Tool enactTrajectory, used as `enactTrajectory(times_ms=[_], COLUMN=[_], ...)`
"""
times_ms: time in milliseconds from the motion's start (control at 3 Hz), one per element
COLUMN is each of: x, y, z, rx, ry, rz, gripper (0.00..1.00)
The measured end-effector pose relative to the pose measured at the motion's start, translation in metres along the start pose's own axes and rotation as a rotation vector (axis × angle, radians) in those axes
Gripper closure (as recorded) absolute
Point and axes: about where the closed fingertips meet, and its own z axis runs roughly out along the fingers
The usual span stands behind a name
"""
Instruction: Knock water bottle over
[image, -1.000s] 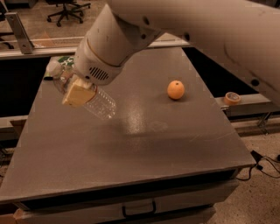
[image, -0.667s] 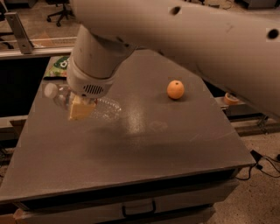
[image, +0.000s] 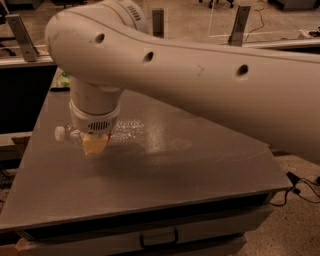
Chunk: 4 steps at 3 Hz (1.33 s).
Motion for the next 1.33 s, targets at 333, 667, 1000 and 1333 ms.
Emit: enactTrajectory(times_ms=[333,667,1000,1333], x=[0.0,-0.001,0.001,0.008], y=[-0.002,-0.007,-0.01,-0.017], z=[0.012,0.015,0.014,0.005], rx=[-0.041,-0.077,-0.095,-0.098], ry=[-0.011,-0.049,-0.07,-0.107], rz=[0.014,0.037,0.055,0.091], gripper=[0.5,0.27,0.04,0.0])
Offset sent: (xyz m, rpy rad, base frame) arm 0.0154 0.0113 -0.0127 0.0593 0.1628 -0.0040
